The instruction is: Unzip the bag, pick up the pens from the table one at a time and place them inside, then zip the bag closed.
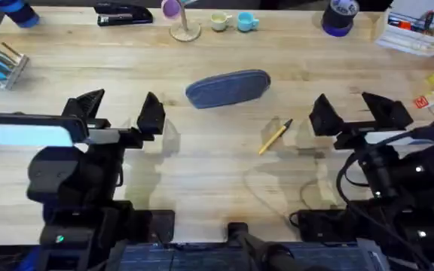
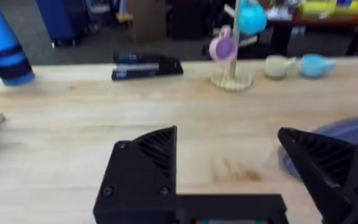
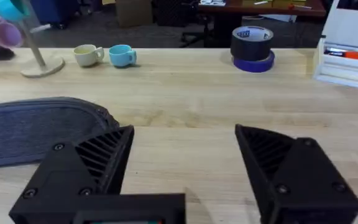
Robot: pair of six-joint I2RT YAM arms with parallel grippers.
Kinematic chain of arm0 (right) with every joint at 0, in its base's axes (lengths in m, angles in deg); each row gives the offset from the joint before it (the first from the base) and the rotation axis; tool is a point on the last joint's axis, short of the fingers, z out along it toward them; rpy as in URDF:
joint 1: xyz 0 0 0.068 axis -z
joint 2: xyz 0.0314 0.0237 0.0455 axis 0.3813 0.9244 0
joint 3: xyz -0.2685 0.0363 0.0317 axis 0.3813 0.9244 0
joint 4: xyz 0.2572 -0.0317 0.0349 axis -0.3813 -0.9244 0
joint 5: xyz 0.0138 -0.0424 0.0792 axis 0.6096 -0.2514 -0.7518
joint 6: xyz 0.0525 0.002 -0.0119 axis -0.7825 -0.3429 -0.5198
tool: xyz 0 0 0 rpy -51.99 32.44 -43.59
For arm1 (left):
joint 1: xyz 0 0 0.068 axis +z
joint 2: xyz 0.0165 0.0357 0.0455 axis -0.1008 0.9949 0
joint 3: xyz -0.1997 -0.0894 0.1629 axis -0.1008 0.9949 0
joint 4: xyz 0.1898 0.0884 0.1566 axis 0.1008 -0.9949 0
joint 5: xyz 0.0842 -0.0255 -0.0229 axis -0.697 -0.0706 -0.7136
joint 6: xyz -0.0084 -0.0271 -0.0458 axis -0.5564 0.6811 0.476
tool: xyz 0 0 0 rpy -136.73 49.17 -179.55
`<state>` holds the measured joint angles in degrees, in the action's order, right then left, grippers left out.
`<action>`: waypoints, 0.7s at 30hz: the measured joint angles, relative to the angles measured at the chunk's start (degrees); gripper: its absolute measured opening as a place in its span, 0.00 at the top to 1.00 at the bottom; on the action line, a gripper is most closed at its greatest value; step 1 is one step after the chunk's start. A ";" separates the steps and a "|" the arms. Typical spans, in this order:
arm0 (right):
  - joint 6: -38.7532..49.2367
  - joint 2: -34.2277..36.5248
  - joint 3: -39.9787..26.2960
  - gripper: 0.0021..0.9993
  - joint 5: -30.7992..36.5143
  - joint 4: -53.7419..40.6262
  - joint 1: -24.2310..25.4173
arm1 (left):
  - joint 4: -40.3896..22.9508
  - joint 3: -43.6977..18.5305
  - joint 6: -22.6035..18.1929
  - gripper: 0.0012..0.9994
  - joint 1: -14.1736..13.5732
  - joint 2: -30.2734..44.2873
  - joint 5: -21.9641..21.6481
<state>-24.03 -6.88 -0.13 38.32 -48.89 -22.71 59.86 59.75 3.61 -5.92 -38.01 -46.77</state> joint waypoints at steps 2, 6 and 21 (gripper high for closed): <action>-0.04 0.32 -1.30 0.00 -0.02 -0.94 0.00 | -2.74 -2.48 -0.60 0.01 0.00 0.63 0.01; -0.22 5.26 -10.42 0.00 -0.16 -4.00 0.00 | -7.30 -12.97 -1.68 0.01 0.00 6.86 0.00; -0.41 32.34 -38.76 0.00 -3.49 -19.42 -0.02 | -23.34 -43.87 -4.57 0.01 0.00 39.29 0.01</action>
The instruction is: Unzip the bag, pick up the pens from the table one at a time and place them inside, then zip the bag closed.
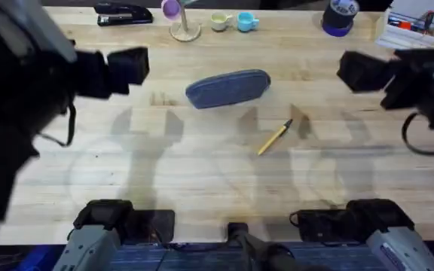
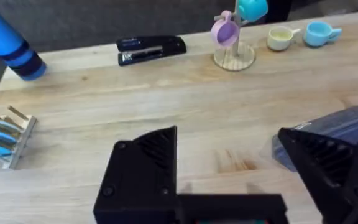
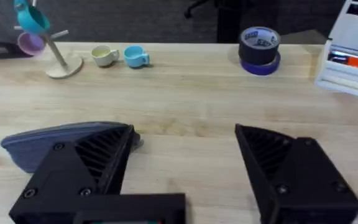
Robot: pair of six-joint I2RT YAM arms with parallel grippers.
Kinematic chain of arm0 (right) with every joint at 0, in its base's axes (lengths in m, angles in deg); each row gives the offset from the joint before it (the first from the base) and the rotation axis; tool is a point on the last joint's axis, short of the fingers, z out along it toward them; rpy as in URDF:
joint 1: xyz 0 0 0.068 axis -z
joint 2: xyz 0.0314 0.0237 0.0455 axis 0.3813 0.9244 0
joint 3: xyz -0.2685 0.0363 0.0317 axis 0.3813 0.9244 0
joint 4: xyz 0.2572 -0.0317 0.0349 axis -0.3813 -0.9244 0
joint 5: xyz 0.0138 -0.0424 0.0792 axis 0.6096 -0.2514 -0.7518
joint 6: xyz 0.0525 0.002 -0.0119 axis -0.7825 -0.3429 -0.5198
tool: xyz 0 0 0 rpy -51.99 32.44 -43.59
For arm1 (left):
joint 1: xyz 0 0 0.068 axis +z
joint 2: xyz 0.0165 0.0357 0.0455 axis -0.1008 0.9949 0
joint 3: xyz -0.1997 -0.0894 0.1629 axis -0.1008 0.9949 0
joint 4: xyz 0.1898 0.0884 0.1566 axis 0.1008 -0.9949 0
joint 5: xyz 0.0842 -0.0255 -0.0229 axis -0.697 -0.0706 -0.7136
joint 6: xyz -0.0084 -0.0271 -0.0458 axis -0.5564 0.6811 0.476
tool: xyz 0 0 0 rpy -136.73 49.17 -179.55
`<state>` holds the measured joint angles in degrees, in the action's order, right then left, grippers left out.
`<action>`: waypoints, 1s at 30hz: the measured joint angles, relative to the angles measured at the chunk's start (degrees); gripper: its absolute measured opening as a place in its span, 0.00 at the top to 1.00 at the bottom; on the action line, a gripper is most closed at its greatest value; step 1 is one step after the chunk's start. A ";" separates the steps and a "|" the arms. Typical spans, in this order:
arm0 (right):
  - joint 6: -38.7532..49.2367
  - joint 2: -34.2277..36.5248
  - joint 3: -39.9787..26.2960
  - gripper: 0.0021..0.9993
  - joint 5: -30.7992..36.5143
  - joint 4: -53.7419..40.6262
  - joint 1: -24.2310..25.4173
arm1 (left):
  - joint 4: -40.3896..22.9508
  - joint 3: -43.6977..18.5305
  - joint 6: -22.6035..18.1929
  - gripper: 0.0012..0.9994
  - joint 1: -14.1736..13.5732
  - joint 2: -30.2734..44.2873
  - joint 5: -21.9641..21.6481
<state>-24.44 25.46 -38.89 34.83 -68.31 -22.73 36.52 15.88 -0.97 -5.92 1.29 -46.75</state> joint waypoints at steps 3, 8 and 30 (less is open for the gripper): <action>-0.02 5.38 -4.18 0.00 -1.99 -1.62 0.00 | -1.32 -4.06 -0.15 0.00 0.00 4.89 -0.02; -0.02 12.63 -7.58 0.00 -6.81 -1.86 -0.01 | -2.41 -6.39 -0.19 0.01 0.00 9.36 0.00; 0.06 17.01 -8.18 0.00 -12.36 -1.75 -0.01 | -7.86 -6.41 -6.55 0.01 0.00 10.80 4.79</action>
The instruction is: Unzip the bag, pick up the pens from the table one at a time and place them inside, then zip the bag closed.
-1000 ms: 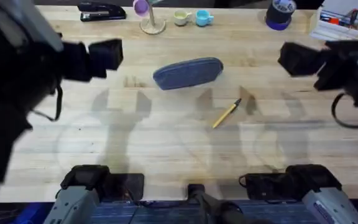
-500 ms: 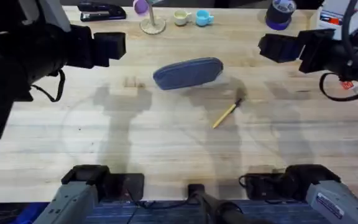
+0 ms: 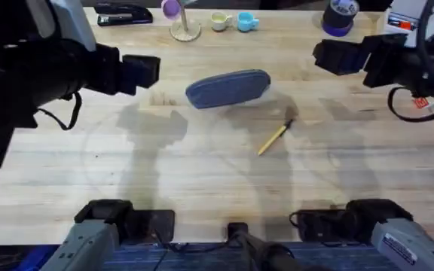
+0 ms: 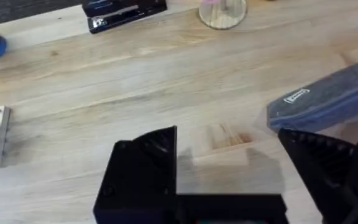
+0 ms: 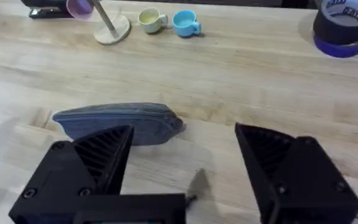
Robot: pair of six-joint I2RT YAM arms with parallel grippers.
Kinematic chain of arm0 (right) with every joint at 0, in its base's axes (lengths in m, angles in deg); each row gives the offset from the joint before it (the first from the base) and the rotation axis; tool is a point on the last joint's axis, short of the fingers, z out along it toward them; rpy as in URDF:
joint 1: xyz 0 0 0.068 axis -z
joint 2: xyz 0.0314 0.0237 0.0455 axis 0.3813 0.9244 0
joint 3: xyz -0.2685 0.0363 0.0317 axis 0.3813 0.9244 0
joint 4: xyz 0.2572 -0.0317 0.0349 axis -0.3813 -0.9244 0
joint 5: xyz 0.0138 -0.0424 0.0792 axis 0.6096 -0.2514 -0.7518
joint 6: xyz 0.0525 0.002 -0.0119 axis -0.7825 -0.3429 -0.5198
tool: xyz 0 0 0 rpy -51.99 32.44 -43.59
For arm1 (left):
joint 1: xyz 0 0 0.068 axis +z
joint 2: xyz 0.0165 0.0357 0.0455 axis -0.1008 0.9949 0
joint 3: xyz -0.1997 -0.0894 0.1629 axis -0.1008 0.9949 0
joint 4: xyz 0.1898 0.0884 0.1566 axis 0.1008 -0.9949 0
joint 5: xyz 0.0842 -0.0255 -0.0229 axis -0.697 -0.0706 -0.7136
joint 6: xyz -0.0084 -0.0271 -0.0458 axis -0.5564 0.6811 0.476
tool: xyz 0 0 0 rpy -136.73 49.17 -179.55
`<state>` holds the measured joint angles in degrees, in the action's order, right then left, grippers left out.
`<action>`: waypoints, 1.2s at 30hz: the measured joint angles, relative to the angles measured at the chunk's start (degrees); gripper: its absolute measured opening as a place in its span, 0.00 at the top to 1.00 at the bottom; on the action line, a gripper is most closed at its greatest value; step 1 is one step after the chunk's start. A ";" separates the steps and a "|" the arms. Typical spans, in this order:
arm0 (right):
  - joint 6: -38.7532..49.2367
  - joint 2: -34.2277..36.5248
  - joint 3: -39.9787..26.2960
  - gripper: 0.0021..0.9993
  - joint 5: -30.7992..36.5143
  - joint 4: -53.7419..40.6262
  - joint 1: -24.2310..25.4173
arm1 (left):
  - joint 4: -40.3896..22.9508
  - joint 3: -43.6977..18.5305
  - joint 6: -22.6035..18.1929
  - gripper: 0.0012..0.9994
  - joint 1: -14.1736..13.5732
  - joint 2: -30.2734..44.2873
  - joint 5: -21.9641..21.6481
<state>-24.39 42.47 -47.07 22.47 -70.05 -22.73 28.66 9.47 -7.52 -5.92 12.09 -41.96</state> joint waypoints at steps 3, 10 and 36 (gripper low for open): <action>0.53 0.00 0.00 0.00 0.00 0.01 0.00 | -0.66 0.00 -4.66 0.01 0.00 0.40 2.85; 1.29 0.00 0.00 0.00 0.01 0.02 0.00 | 3.34 -0.04 -15.62 0.01 -0.04 7.38 10.40; 3.66 1.57 -0.02 0.00 0.01 0.03 0.02 | 8.04 -0.04 -39.38 0.01 -0.04 29.23 31.63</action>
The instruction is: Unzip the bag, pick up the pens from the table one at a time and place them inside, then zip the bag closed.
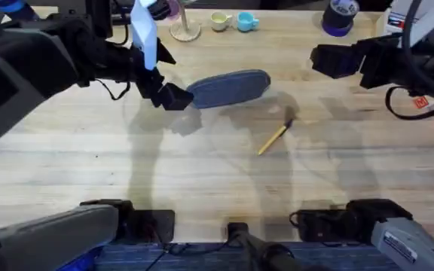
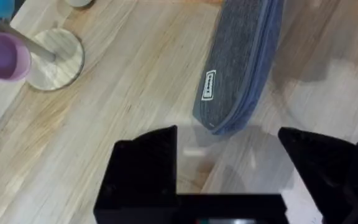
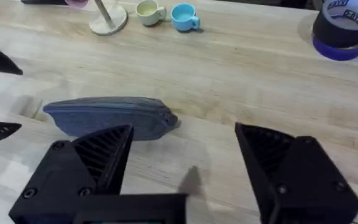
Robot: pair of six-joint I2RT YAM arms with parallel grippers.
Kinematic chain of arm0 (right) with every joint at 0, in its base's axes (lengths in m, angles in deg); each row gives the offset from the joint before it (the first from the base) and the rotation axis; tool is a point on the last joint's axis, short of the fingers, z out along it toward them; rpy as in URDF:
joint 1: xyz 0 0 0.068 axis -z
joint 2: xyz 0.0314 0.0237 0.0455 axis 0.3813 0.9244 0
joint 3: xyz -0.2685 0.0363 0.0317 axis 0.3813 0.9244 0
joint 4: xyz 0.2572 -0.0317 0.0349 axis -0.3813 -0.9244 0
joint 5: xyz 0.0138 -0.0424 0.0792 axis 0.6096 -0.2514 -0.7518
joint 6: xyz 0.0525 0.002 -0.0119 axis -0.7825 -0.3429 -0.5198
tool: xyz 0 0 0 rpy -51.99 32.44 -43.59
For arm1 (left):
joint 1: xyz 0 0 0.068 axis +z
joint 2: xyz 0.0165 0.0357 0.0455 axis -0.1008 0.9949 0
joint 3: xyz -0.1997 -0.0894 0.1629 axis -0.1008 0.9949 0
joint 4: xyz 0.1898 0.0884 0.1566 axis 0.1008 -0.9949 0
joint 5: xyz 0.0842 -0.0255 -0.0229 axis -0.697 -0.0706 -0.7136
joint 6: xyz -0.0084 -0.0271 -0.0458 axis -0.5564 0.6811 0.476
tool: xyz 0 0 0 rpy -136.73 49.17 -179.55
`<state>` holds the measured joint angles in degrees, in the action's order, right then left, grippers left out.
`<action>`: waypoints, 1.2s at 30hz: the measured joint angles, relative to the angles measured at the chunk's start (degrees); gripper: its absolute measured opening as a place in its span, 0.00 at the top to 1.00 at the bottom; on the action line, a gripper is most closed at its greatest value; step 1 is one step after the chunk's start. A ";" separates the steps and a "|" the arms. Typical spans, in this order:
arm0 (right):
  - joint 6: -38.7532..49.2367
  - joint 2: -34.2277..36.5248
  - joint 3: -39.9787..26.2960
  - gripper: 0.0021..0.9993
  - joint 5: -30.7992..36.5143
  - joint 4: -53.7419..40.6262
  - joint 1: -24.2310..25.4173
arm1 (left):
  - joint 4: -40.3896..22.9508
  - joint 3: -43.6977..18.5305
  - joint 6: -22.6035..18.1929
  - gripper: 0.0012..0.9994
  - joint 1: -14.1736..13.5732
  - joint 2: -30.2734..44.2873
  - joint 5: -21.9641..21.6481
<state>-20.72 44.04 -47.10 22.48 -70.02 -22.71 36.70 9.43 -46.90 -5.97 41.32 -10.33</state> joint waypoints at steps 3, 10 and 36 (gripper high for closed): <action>0.40 0.42 -0.02 0.00 0.00 0.02 -0.01 | 0.97 0.00 -0.57 0.01 0.00 1.81 1.73; 1.24 0.94 -0.07 0.00 0.01 0.00 0.00 | 3.64 0.00 -1.14 0.01 0.00 6.75 5.87; 1.44 0.94 -0.09 0.00 -0.01 0.00 0.00 | 9.28 0.00 -1.17 0.56 -2.23 13.96 10.17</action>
<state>-19.28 44.98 -47.18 22.48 -70.02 -22.71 45.98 9.43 -48.07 -8.19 55.28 -0.17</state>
